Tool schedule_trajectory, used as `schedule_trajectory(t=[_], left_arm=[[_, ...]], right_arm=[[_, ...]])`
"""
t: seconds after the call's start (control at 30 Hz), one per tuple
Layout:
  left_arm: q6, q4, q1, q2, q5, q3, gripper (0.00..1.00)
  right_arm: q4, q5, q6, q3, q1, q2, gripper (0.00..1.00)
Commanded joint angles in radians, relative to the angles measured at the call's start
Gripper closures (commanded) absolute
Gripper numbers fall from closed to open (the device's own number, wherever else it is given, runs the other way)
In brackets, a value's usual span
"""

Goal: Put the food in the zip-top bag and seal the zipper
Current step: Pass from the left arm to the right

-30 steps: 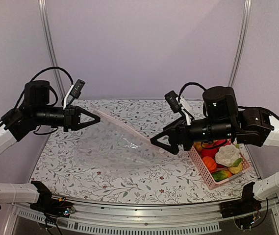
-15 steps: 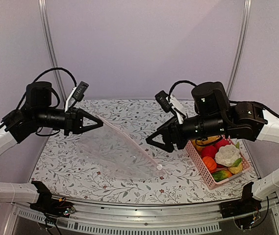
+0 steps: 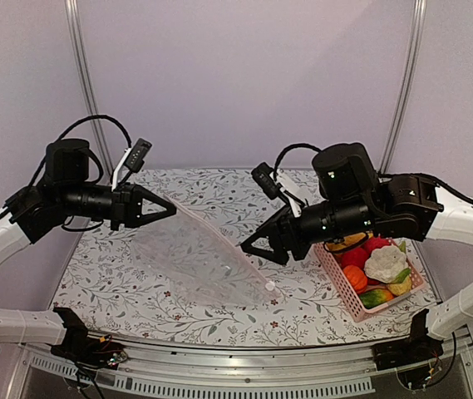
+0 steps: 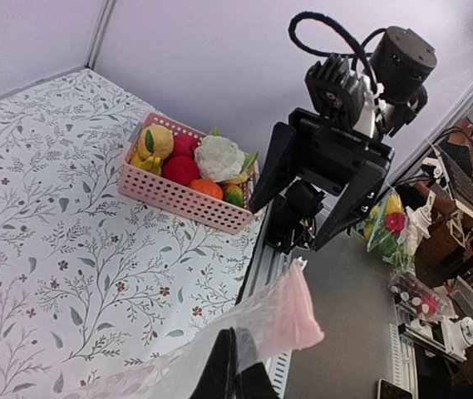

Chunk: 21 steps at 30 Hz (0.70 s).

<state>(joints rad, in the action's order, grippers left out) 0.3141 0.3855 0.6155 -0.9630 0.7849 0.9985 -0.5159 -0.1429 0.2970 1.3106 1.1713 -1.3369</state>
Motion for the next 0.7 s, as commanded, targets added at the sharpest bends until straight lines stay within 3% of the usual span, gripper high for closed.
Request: schedule_trajectory(t=[0.0, 0.67], left_arm=[[-0.008, -0.015, 0.013, -0.011, -0.012, -0.01, 1.0], [-0.016, -0.014, 0.015, -0.017, -0.013, 0.002, 1.0]], right_arm=[[0.019, -0.024, 0.005, 0.034, 0.015, -0.022, 0.39], [0.028, -0.019, 0.004, 0.039, 0.02, -0.057, 0.51]])
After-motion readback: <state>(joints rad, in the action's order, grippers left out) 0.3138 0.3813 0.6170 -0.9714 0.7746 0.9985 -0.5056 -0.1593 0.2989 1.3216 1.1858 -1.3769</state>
